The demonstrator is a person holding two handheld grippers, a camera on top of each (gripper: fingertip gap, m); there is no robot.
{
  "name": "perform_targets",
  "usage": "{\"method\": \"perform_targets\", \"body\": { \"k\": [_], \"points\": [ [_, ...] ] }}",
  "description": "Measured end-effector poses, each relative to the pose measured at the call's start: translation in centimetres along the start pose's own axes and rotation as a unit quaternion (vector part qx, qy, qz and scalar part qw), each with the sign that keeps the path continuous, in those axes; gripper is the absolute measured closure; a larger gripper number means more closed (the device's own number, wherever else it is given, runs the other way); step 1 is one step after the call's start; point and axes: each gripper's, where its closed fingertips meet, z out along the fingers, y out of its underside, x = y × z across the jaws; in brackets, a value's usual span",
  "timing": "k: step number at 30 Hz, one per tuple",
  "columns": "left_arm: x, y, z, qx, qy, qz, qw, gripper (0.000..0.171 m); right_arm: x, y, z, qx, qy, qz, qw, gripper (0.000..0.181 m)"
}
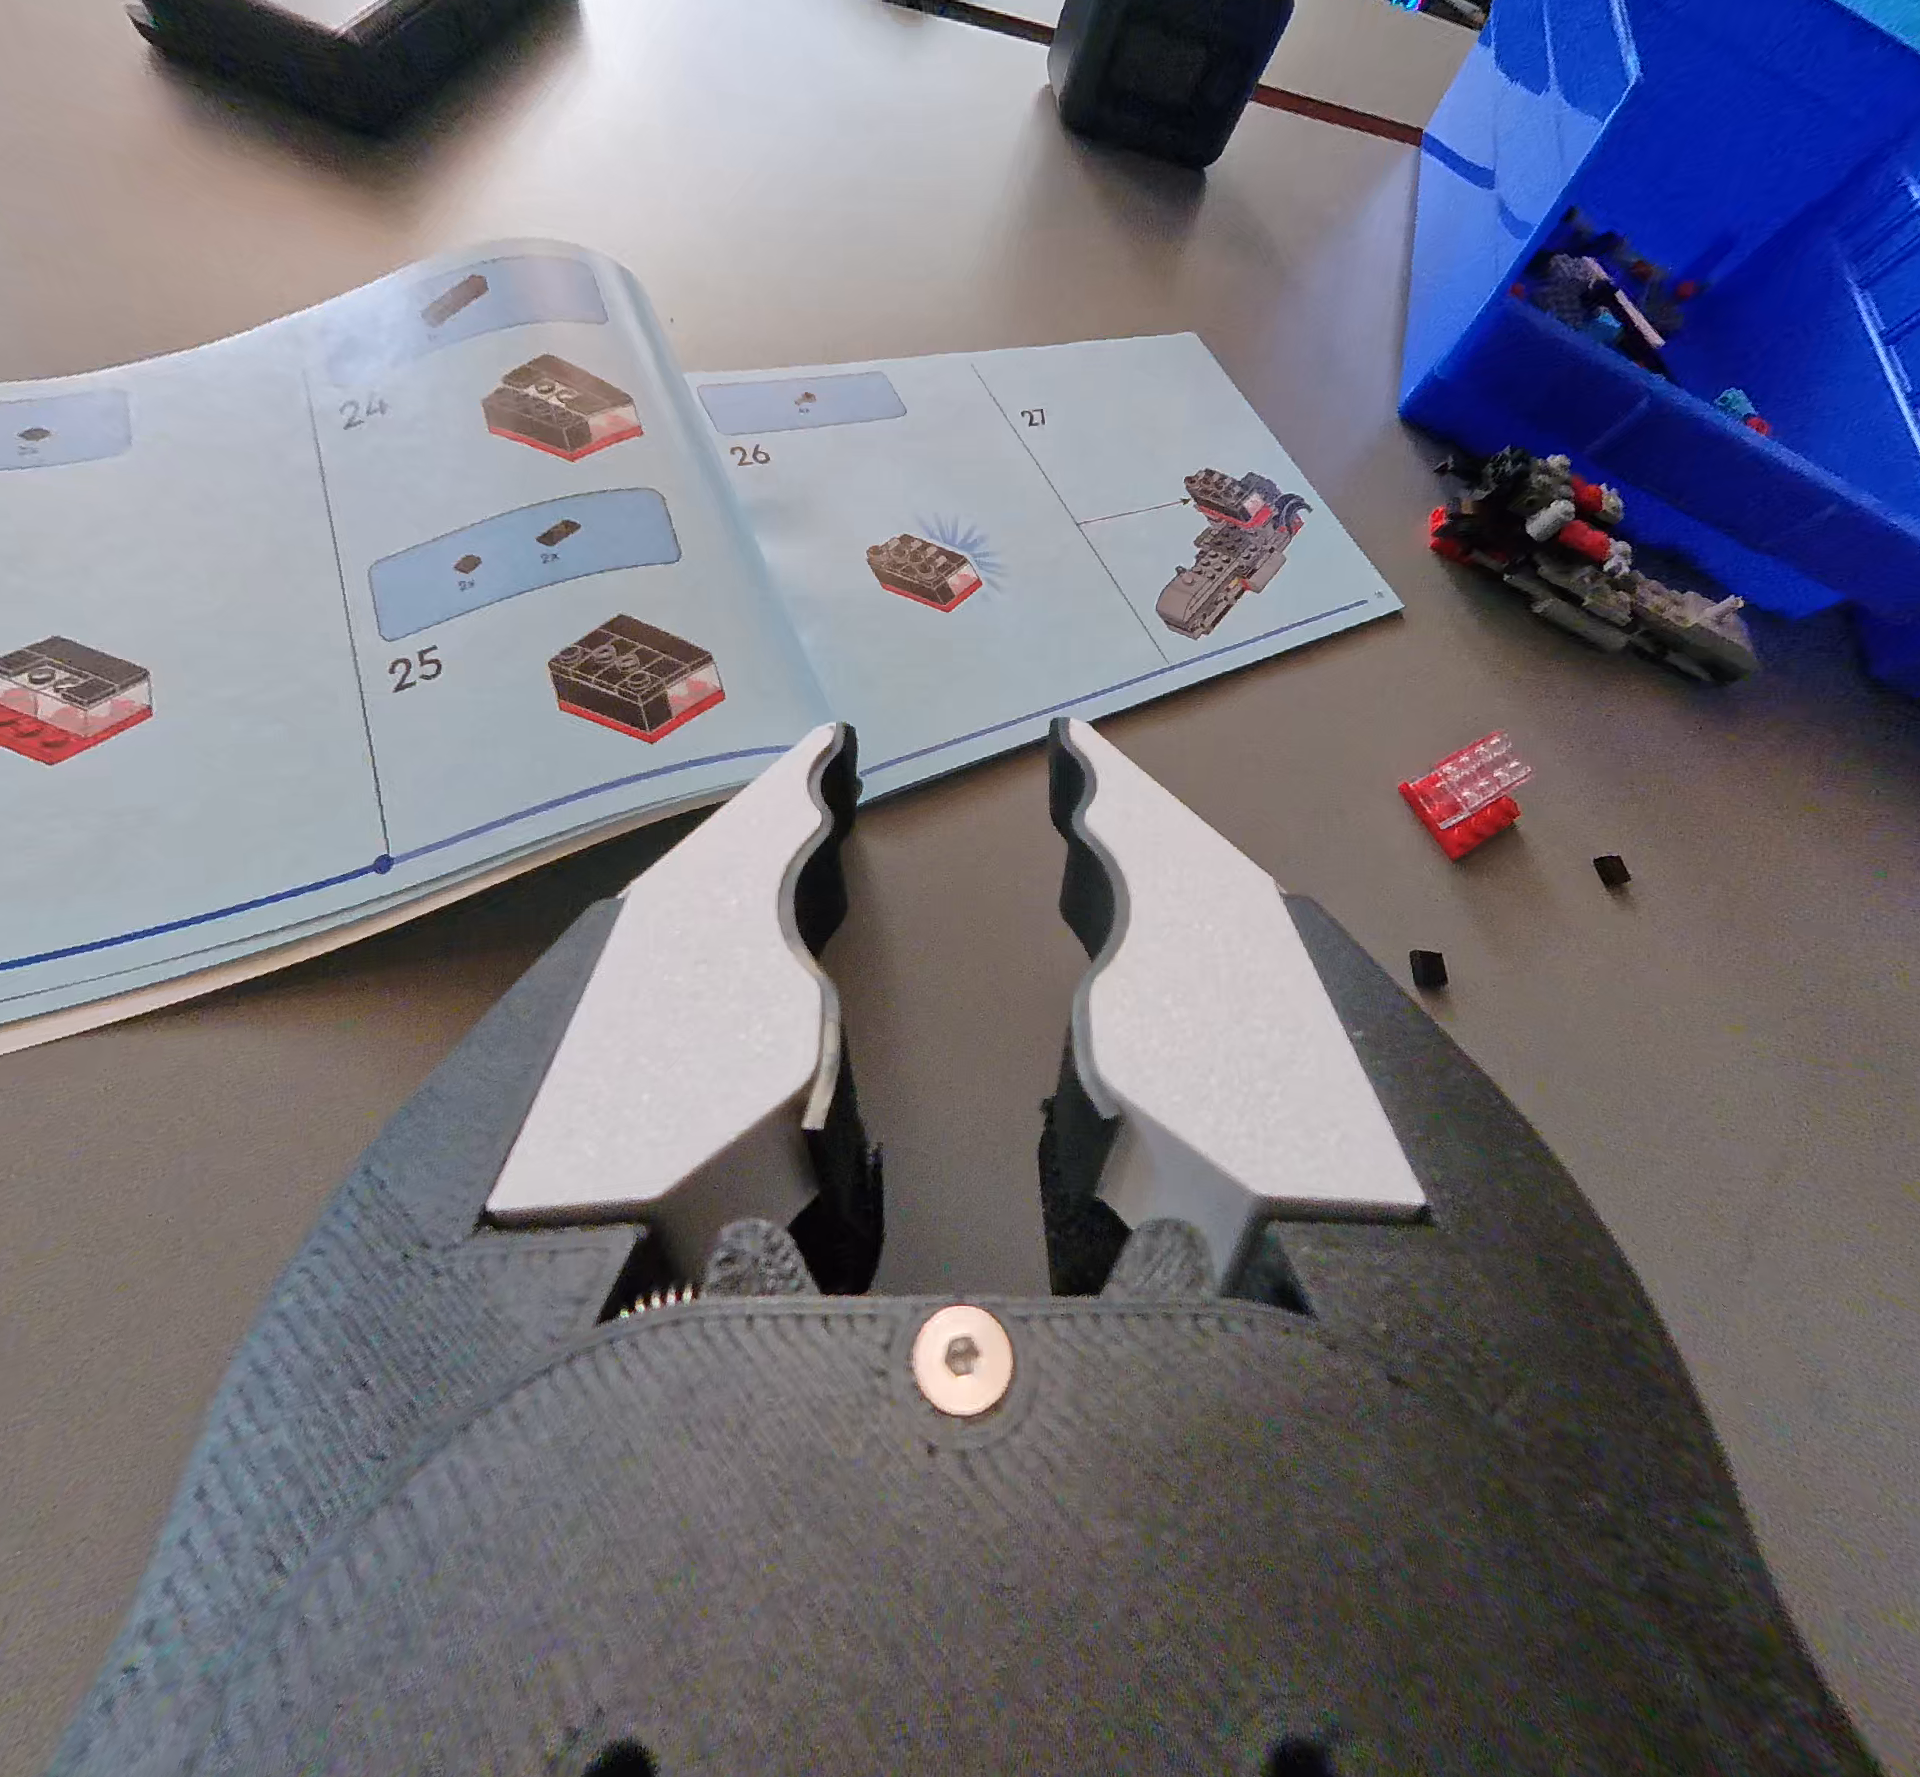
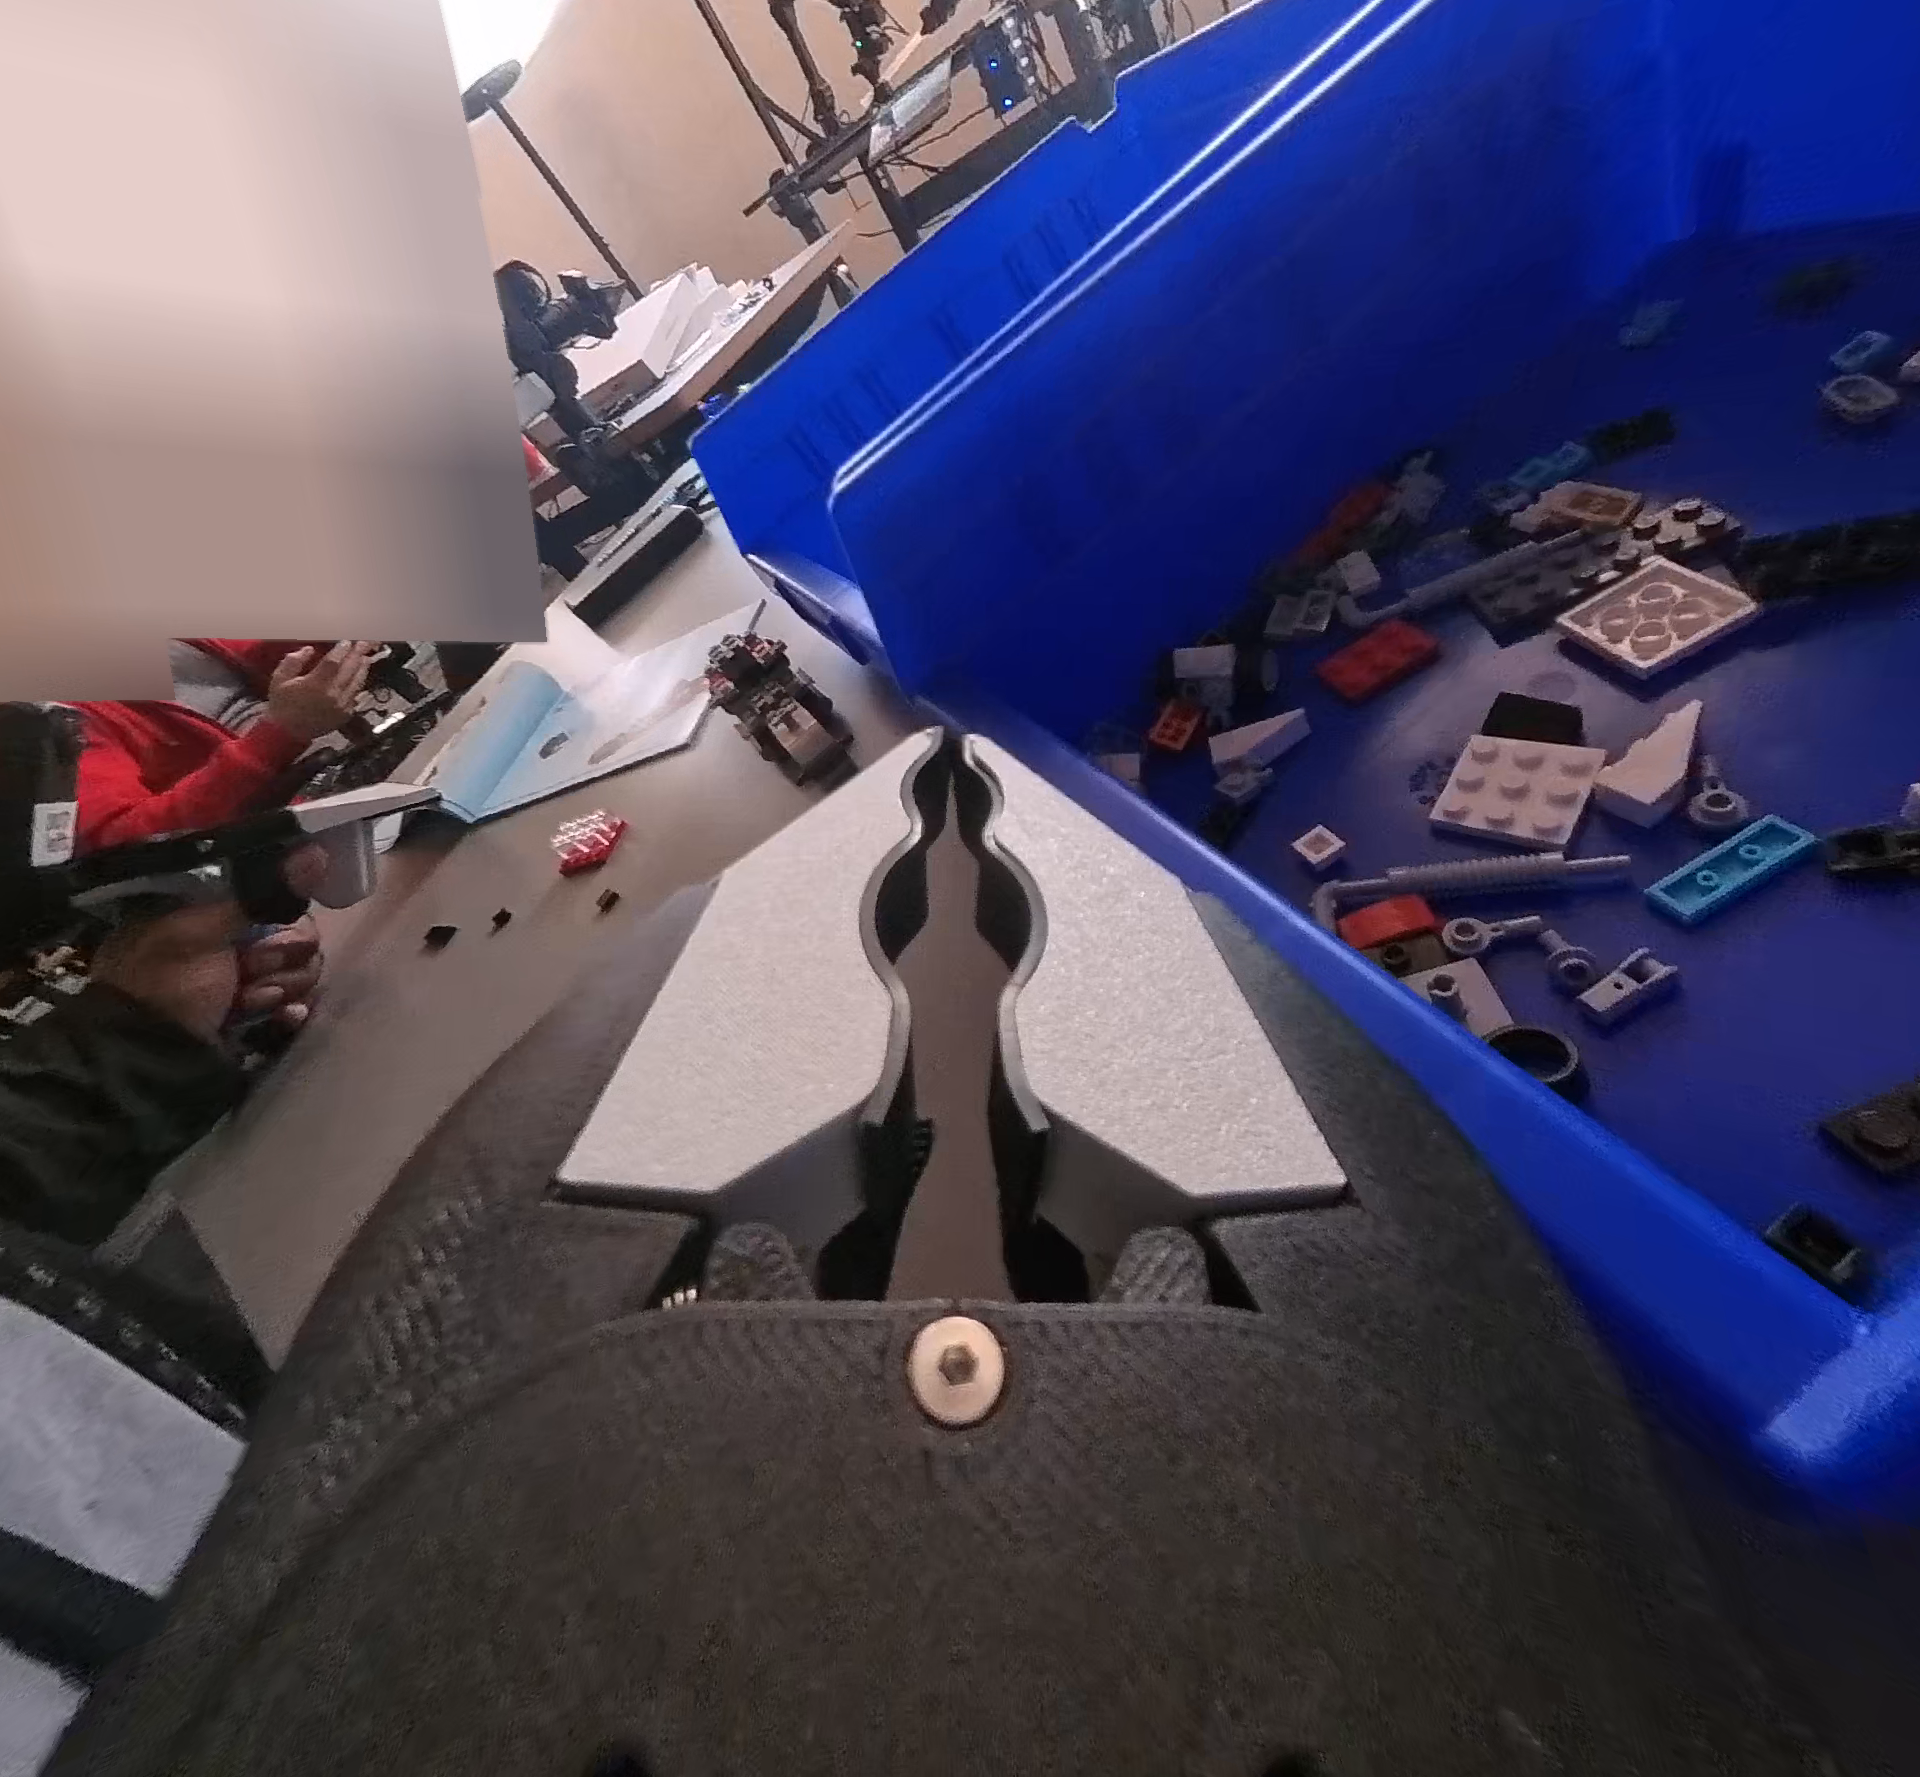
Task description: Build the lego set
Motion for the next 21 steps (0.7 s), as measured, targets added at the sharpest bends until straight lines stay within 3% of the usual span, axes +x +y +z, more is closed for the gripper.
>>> {"method": "perform_targets", "body": {
  "k": [21],
  "points": [
    [0.1, -0.2, -0.2, 0.007, 0.02, -0.019, 1.0, 0.134, -1.8, 2.3, 5.4, -0.076, 0.031, -0.054, 0.995, 0.18]
  ]
}}
